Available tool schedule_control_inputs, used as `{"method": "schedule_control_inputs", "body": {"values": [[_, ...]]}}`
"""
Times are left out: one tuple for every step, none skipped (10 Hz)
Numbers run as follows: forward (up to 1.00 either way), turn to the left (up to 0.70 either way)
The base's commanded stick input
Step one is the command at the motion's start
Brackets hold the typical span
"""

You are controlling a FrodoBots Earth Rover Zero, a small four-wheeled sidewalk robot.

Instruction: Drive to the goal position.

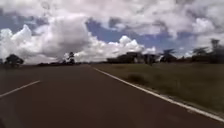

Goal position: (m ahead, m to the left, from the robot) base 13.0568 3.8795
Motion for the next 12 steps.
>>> {"method": "schedule_control_inputs", "body": {"values": [[1.0, 0.0], [1.0, 0.0], [1.0, 0.0], [1.0, 0.0], [1.0, 0.0], [1.0, 0.0], [1.0, 0.0], [1.0, 0.02], [1.0, 0.05], [1.0, 0.17], [1.0, 0.07], [1.0, 0.0]]}}
